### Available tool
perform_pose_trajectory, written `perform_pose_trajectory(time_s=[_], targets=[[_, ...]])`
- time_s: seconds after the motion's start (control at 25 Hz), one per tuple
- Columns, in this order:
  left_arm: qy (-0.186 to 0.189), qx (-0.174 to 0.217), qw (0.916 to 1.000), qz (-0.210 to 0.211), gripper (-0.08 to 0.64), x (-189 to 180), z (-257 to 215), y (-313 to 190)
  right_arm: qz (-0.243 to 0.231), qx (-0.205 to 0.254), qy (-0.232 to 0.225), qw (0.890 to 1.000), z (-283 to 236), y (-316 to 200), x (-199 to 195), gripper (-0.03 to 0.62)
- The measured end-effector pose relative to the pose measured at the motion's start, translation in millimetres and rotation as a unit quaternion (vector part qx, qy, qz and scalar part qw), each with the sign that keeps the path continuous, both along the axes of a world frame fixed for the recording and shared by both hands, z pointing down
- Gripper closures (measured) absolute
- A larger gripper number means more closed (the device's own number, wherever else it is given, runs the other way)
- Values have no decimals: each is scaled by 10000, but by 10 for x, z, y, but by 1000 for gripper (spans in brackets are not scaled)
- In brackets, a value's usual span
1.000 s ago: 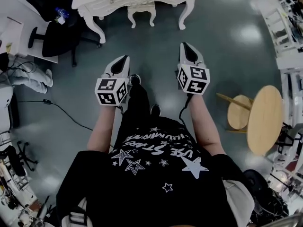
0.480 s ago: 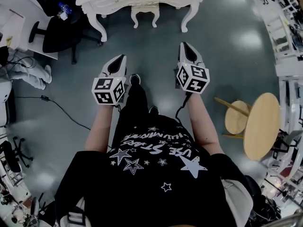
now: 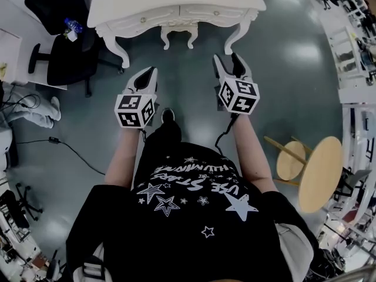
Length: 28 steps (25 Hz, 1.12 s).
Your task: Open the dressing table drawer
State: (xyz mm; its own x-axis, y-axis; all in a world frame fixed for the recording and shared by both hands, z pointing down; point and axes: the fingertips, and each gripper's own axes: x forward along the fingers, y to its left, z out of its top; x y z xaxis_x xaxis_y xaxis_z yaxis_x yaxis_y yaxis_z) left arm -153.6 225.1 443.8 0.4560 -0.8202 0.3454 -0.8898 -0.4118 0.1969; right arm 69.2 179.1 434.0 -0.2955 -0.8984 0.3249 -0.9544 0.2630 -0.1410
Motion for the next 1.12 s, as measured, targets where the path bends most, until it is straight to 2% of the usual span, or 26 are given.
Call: perform_pose_trajectory(time_s=[0.16, 0.48, 0.76, 1.12], targets=[[-34, -50, 9998, 185, 560, -123, 5, -645, 163, -107, -67, 9998, 43, -675, -140, 257], [-116, -59, 9995, 285, 560, -629, 20, -1716, 462, -256, -25, 9986, 144, -1638, -458, 241], [-60, -53, 9993, 374, 560, -714, 39, -2166, 639, -315, 34, 9975, 186, -2010, -447, 242], [-56, -37, 9996, 279, 560, -561, 25, -2651, 523, -211, -111, 9983, 167, -2718, -333, 253]])
